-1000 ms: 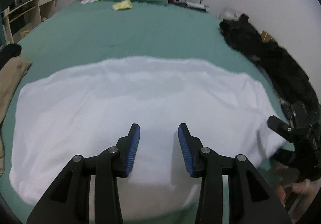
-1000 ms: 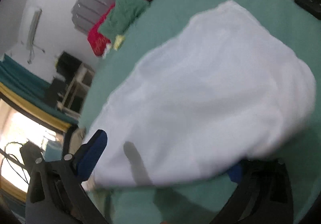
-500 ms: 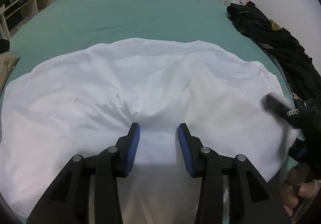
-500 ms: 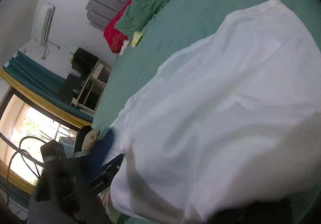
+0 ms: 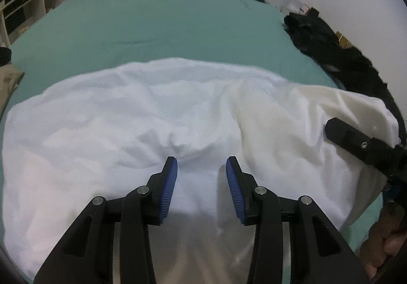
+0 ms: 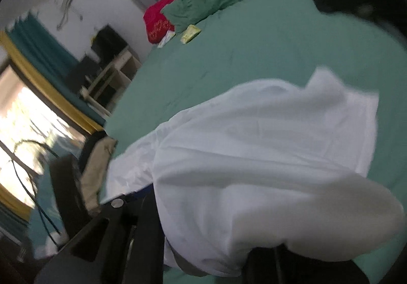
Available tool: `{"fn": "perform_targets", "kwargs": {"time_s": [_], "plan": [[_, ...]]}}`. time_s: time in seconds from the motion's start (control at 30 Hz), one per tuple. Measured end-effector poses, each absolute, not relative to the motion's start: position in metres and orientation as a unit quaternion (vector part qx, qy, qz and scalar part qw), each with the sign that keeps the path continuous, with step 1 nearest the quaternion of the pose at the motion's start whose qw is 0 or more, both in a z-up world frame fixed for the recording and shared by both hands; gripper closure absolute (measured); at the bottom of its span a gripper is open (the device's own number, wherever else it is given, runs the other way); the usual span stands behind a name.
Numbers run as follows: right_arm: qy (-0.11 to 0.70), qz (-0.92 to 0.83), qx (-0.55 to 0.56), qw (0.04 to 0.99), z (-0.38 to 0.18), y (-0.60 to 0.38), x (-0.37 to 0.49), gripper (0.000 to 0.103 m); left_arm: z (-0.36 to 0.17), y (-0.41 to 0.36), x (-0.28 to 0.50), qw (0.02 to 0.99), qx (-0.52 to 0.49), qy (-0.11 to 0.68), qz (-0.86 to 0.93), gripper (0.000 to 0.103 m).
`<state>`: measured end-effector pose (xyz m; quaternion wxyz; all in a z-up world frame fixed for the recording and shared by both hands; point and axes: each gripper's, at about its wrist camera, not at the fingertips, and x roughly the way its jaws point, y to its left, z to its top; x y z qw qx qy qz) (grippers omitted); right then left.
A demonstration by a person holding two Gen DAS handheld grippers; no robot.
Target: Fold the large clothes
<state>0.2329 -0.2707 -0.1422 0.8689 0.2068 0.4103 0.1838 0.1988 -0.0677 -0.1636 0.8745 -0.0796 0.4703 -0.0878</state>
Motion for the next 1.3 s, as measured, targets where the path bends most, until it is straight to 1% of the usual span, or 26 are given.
{"fn": "perform_targets", "kwargs": {"time_s": [0.13, 0.33, 0.47, 0.6, 0.77, 0.8, 0.87, 0.93, 1.0, 1.03, 1.17, 1.23, 1.3], "plan": [[0.419, 0.154, 0.120, 0.887, -0.122, -0.241, 0.234, 0.087, -0.132, -0.031, 0.188, 0.888, -0.073, 0.444, -0.095, 0.061], [0.425, 0.128, 0.034, 0.896, -0.106, -0.186, 0.241, 0.087, -0.111, 0.038, 0.168, 0.893, -0.074, 0.439, -0.069, 0.061], [0.435, 0.126, -0.018, 0.891, -0.108, -0.147, 0.240, 0.086, -0.112, 0.079, 0.156, 0.889, -0.077, 0.448, -0.049, 0.061], [0.450, 0.152, -0.055, 0.878, -0.119, -0.105, 0.236, 0.084, -0.115, 0.119, 0.140, 0.887, -0.078, 0.454, -0.031, 0.061], [0.485, 0.189, -0.078, 0.850, -0.141, -0.066, 0.233, 0.080, -0.129, 0.163, 0.127, 0.885, -0.122, 0.450, 0.002, 0.061], [0.493, 0.194, -0.083, 0.844, -0.146, -0.060, 0.232, 0.078, -0.134, 0.172, 0.125, 0.882, -0.132, 0.452, 0.018, 0.061], [0.504, 0.202, -0.094, 0.835, -0.153, -0.049, 0.230, 0.070, -0.141, 0.184, 0.125, 0.875, -0.150, 0.459, 0.030, 0.061], [0.508, 0.224, -0.102, 0.825, -0.154, -0.037, 0.226, 0.048, -0.142, 0.192, 0.126, 0.872, -0.170, 0.458, 0.027, 0.061], [0.509, 0.266, -0.104, 0.812, -0.152, -0.024, 0.221, 0.036, -0.140, 0.196, 0.127, 0.872, -0.178, 0.454, 0.026, 0.061], [0.509, 0.283, -0.107, 0.806, -0.151, -0.018, 0.219, 0.032, -0.139, 0.197, 0.128, 0.873, -0.179, 0.453, 0.026, 0.061], [0.525, 0.357, -0.109, 0.765, -0.152, 0.003, 0.211, 0.024, -0.132, 0.202, 0.127, 0.879, -0.172, 0.442, 0.037, 0.061], [0.522, 0.399, -0.103, 0.747, -0.150, 0.013, 0.207, 0.023, -0.129, 0.209, 0.126, 0.883, -0.169, 0.434, 0.051, 0.061], [0.513, 0.429, -0.119, 0.734, -0.142, 0.024, 0.199, 0.023, -0.127, 0.216, 0.125, 0.883, -0.174, 0.431, 0.063, 0.061]]}}
